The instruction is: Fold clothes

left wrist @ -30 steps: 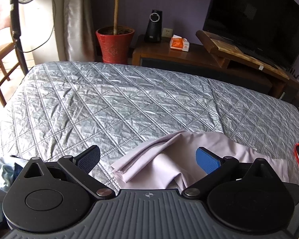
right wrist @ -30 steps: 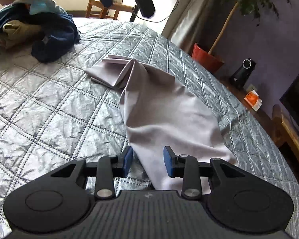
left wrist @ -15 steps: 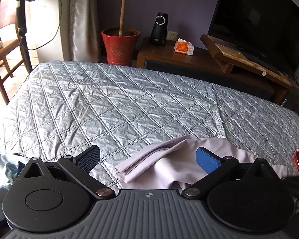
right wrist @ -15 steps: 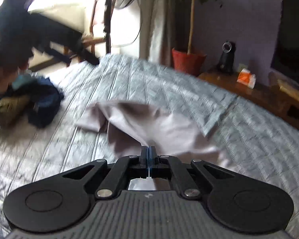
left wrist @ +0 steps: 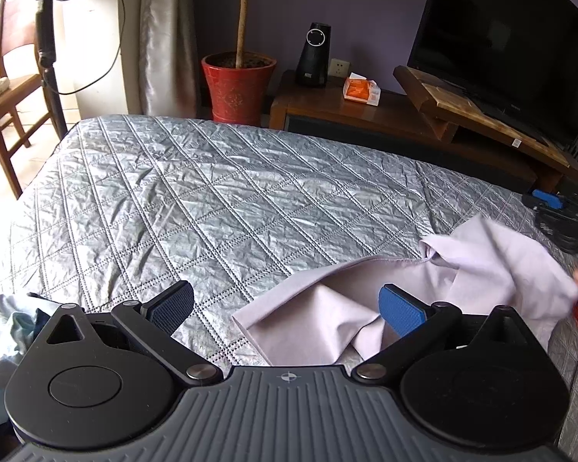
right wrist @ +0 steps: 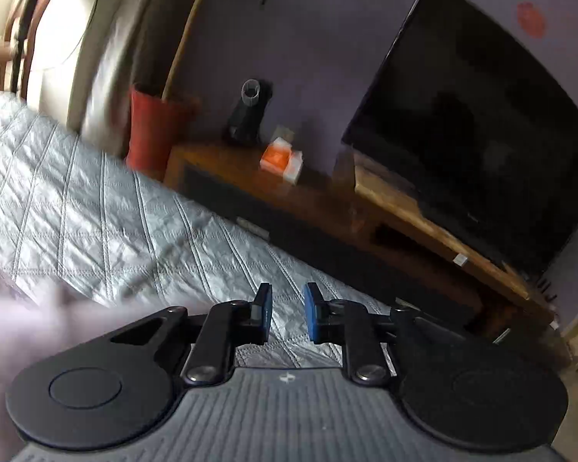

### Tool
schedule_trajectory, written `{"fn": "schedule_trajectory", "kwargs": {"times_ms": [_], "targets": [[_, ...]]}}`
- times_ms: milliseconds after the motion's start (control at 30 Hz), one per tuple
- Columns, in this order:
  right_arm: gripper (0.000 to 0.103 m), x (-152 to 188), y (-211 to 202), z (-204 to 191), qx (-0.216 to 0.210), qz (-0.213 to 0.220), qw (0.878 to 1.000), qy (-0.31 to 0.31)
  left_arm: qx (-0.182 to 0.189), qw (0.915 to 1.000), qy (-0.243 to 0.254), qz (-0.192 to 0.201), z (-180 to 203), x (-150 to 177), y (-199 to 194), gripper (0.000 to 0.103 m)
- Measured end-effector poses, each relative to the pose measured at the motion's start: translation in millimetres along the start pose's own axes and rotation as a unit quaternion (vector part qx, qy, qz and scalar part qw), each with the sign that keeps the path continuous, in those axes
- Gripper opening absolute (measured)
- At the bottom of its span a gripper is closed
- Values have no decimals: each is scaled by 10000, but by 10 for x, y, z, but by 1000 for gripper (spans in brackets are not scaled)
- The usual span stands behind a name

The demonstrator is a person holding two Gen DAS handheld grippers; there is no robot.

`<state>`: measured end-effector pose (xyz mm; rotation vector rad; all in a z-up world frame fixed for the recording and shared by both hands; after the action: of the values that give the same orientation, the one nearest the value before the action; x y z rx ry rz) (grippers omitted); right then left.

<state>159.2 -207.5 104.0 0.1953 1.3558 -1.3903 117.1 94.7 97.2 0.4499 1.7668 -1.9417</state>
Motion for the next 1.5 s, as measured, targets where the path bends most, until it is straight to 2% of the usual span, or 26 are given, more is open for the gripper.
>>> {"fn": "schedule_trajectory", "kwargs": {"times_ms": [33, 67, 100, 133, 167, 200, 300, 400, 500, 567, 600, 667, 767, 800, 833, 867, 900, 933, 967, 1033, 1100, 1167, 1233, 1367, 1400, 1500], "targets": [[22, 23, -161, -70, -158, 251, 9995, 91, 2, 10000, -32, 7, -8, -6, -4, 103], [25, 70, -326, -166, -118, 444, 9989, 59, -3, 10000, -60, 15, -13, -9, -8, 103], [35, 141, -475, -266, -44, 582, 9983, 36, -13, 10000, -80, 22, -23, -11, -10, 103], [39, 230, -594, -362, -141, 649, 9977, 91, -24, 9999, -94, 26, -31, -10, -10, 103], [40, 331, -673, -469, -402, 555, 9975, 182, -36, 10000, -84, 17, -33, -1, -5, 103], [41, 449, -681, -586, -853, 217, 9956, 318, -46, 10000, -63, -2, -29, 6, 7, 103], [40, 784, -663, -809, -1695, -556, 9788, 1007, -50, 10000, -33, -47, -18, 17, 33, 103], [40, 1006, -567, -729, -1920, -1023, 9515, 2176, -10, 10000, -25, -37, -8, 20, 21, 103], [40, 1122, -385, -655, -1913, -1303, 9299, 2858, 8, 10000, -16, -30, -14, 24, 12, 103], [18, 1116, -279, -634, -2044, -1314, 9220, 3014, 16, 10000, -19, -28, -22, 23, 8, 103], [4, 1057, -212, -655, -2064, -1332, 9236, 2942, 20, 10000, -21, -27, -27, 22, 6, 103], [4, 775, -113, -642, -2051, -1091, 9299, 2851, 27, 10000, -42, -5, -37, 19, -9, 103], [9, -105, -257, -626, -2249, 161, 9422, 2478, 13, 10000, -57, 29, -48, 14, -28, 103], [24, -396, -399, -642, -2294, 615, 9438, 2300, -2, 10000, -49, 28, -49, 14, -26, 103], [55, -645, -543, -668, -2315, 1011, 9441, 2117, -18, 10000, -47, 18, -51, 10, -19, 103], [65, -775, -665, -723, -2296, 1240, 9461, 1916, -31, 10000, -56, 9, -56, 5, -14, 103], [71, -820, -760, -803, -2266, 1349, 9497, 1690, -37, 10000, -76, 8, -61, -2, -14, 103], [70, -816, -820, -895, -2246, 1342, 9539, 1473, -33, 9999, -106, 14, -73, -8, -20, 103], [70, -707, -816, -1014, -2264, 1111, 9592, 1276, -22, 9999, -133, 27, -85, -12, -31, 103], [68, -255, -777, -1322, -2354, 438, 9666, 908, -25, 9999, -148, 64, -111, -8, -62, 103], [65, 258, -794, -1636, -2467, -134, 9674, 560, -55, 9998, -163, 83, -143, -2, -80, 103], [62, 630, -849, -1905, -2614, -485, 9635, 314, -86, 9997, -191, 86, -173, 2, -90, 103], [63, 782, -899, -2140, -2703, -608, 9606, 201, -78, 9997, -241, 75, -190, -1, -89, 103], [61, 731, -808, -2279, -2593, -736, 9630, -11, -65, 9996, -254, 66, -186, -15, -82, 103], [57, 714, -795, -2255, -2522, -746, 9647, -145, -59, 9997, -249, 64, -184, -18, -77, 103], [59, 727, -860, -2264, -2031, -462, 9735, -948, -58, 9996, -252, 67, -198, -25, -73, 103]]}}
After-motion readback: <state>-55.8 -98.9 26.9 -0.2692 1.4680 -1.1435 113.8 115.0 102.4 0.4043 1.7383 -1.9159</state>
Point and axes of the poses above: each gripper's, at about its wrist camera, not at the fingertips, and y roughly the way its jaws point, z to its right, x to its underside, the point moved 6 cm from there along y, roughly the way its jaws point, and after that the axes turned 9 degrees about -z, right-handed, at the moved point
